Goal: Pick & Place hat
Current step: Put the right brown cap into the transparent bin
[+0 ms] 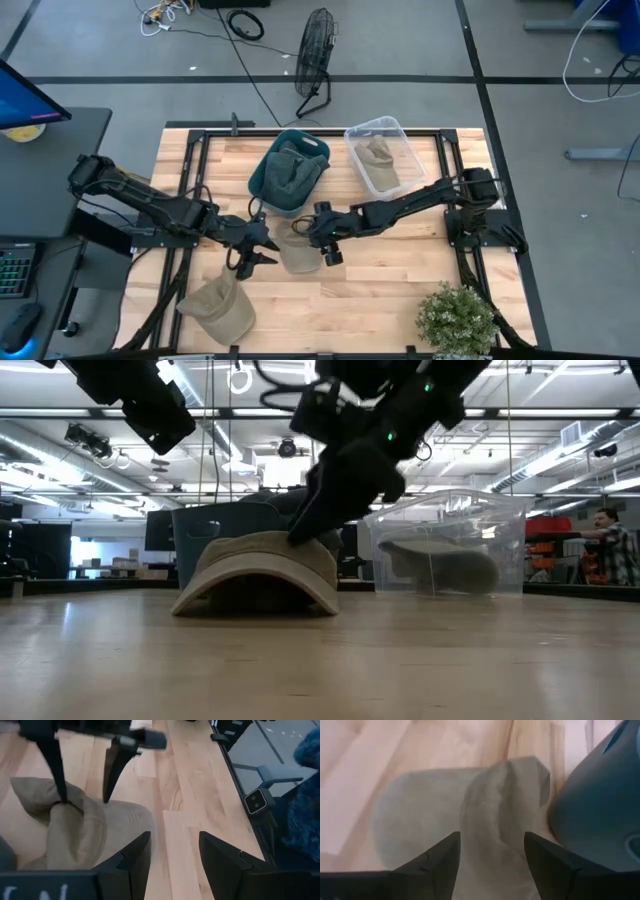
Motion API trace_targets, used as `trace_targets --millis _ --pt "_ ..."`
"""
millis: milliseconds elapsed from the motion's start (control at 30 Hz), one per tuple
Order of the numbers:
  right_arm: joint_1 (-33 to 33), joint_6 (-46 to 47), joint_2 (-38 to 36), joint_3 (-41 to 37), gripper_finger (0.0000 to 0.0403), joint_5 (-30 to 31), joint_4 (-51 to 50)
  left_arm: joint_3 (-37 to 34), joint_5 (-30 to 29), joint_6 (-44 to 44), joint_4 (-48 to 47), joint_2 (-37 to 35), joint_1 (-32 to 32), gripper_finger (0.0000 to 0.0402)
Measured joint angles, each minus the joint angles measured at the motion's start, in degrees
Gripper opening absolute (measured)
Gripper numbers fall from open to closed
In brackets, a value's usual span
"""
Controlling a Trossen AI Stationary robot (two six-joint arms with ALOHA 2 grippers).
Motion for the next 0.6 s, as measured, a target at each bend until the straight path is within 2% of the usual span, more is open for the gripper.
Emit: trace_targets --millis 167,267,367,500,533,600 --pt "-1.3 0.2 2.5 0.0 0.0213 -0.2 1.2 0.0 -0.2 -0.3 0.0 0.0 0.0 0.0171" --pt "-1.7 3.9 3.0 0.1 0.0191 1.2 1.0 0.0 -0.2 -0.3 0.0 0.0 0.0 0.0171" --pt "-1.9 4.4 2.7 0.1 0.0137 0.4 -1.5 0.0 -0.2 -0.3 0.1 0.0 0.0 0.0171" --pt "-1.9 3.6 1.2 0.1 0.0032 -0.4 -6.5 0.0 -0.2 -0.3 0.1 0.0 0.0 0.0171" --pt "-1.9 3.0 0.6 0.3 0.0017 -0.4 -8.4 0.0 -0.2 -0.3 0.0 0.0 0.0 0.0171" --pt "-1.8 2.5 -0.6 0.5 0.0015 -0.2 -11.4 0.0 -0.2 -0.3 0.1 0.0 0.1 0.0171"
